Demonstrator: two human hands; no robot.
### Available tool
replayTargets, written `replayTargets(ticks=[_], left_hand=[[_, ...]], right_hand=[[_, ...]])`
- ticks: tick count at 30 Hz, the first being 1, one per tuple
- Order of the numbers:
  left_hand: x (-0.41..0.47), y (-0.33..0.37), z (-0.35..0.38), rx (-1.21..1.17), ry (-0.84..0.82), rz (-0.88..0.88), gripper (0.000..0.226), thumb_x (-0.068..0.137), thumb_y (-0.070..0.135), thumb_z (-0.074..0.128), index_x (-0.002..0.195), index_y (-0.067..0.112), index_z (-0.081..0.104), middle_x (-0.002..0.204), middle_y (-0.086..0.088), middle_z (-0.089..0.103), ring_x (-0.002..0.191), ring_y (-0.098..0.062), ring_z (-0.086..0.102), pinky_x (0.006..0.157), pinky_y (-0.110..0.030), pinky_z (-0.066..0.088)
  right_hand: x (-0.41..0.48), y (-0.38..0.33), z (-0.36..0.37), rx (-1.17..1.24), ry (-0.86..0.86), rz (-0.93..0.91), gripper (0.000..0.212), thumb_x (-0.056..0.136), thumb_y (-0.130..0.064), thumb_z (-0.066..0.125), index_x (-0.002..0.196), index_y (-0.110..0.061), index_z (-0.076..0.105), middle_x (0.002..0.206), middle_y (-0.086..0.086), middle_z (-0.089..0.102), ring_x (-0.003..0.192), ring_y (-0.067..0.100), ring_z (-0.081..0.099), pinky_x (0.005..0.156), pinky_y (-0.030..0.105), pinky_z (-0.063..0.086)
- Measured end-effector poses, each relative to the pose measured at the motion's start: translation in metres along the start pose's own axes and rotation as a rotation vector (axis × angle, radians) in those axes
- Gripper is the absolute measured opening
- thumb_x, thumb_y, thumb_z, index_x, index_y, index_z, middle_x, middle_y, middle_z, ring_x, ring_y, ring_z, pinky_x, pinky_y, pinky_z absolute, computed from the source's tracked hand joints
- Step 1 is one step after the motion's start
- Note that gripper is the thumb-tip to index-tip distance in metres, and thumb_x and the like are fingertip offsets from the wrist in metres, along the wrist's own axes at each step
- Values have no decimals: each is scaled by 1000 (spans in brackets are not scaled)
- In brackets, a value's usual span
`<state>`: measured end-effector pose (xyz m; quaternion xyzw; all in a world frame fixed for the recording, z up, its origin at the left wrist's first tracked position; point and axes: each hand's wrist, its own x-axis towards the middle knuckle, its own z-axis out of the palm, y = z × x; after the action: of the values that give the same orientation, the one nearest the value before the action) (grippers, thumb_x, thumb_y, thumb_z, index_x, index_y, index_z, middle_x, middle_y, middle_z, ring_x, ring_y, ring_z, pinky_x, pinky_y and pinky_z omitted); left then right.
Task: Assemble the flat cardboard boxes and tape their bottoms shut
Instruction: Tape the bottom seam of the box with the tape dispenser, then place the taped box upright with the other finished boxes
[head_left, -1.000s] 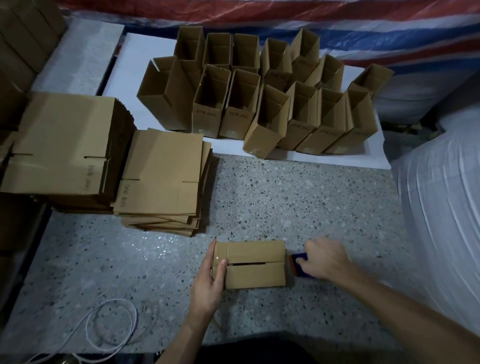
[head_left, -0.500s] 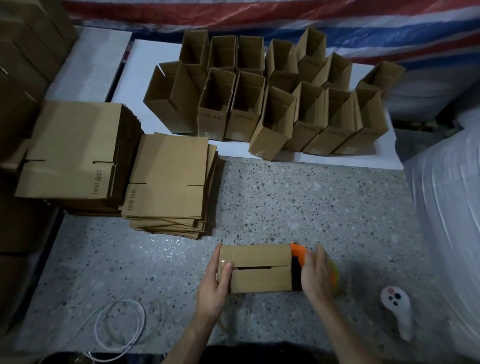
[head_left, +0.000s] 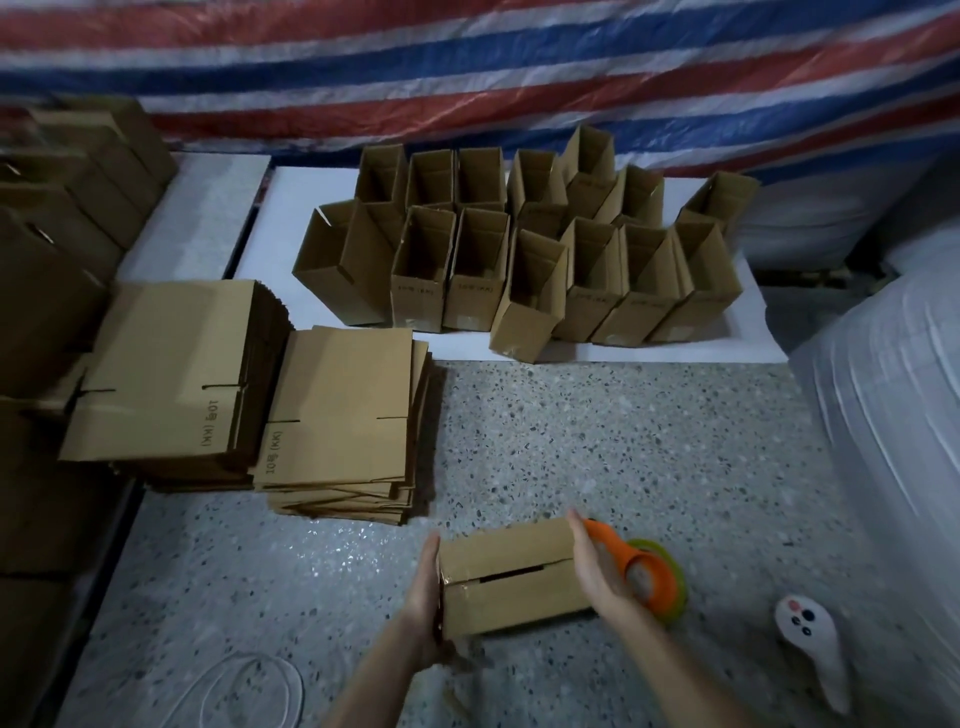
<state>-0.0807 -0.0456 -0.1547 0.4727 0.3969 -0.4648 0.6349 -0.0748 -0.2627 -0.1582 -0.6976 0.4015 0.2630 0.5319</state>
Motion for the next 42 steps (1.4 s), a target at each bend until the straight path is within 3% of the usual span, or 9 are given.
replayTargets(ticks=[6, 12, 17, 21, 25, 30, 35, 38, 42], left_hand=[[-17, 48, 15, -6, -37, 178, 84, 60, 61, 83, 123, 13, 59, 99, -19, 76, 90, -36, 74, 67, -41, 60], [-31, 79, 40, 157, -63, 457, 140, 38, 49, 93, 152, 41, 12, 127, 0, 50, 113, -24, 56, 77, -38, 57], [-33, 94, 59, 348, -42, 822, 148, 41, 43, 100, 148, 56, -1, 149, 12, 32, 131, -19, 45, 95, -44, 56], [-14, 95, 86, 537, -53, 1071, 158, 40, 43, 102, 154, 47, -7, 155, 30, 15, 146, 0, 20, 117, -33, 26], [27, 86, 100, 684, 61, 1028, 125, 66, 28, 93, 158, 34, 8, 152, 25, 26, 144, -5, 26, 114, -30, 25], [67, 79, 117, 571, 22, 760, 78, 67, 15, 71, 134, 34, 37, 139, -7, 50, 120, -23, 57, 97, -40, 53], [84, 94, 152, 659, -91, 637, 67, 87, -2, 62, 143, 21, 34, 139, -5, 47, 117, -17, 56, 83, -23, 54], [77, 114, 189, 745, -191, 543, 59, 91, -2, 59, 144, 15, 39, 130, 4, 49, 118, -12, 54, 88, -15, 50], [53, 146, 226, 809, -235, 689, 25, 98, 7, 57, 106, 30, 63, 110, 14, 65, 113, -15, 61, 90, -20, 51]], right_hand=[[1, -12, -30, 341, -69, -188, 37, 107, -28, 30, 122, -28, 65, 131, 9, 64, 114, 21, 61, 99, 39, 48], [2, -35, -51, 657, -270, -299, 48, 105, -34, 28, 137, -14, 57, 131, 14, 66, 123, 30, 61, 107, 48, 43], [18, -57, -62, 332, -42, -320, 49, 105, -42, 43, 151, -26, 41, 150, -7, 45, 134, 9, 42, 116, 39, 29], [38, -76, -71, 224, 140, -383, 48, 108, -30, 41, 155, -32, 32, 160, 0, 33, 146, 20, 33, 120, 43, 25], [50, -79, -70, -36, 232, -284, 57, 104, -44, 45, 157, -41, 24, 164, -1, 20, 150, 28, 23, 121, 54, 24], [38, -68, -49, 261, 5, -149, 83, 81, -77, 52, 148, -29, 47, 150, -5, 49, 133, 14, 48, 112, 37, 38], [61, -61, -58, 232, 366, -29, 60, 103, -37, 52, 155, -15, 32, 157, 7, 39, 143, 26, 39, 113, 35, 34], [74, -60, -86, 351, 519, 0, 44, 100, -3, 42, 142, -11, 51, 138, 14, 57, 121, 28, 57, 101, 37, 46], [93, -61, -150, 328, 643, -21, 42, 87, 11, 43, 115, -11, 65, 105, 12, 67, 92, 29, 65, 83, 39, 55]])
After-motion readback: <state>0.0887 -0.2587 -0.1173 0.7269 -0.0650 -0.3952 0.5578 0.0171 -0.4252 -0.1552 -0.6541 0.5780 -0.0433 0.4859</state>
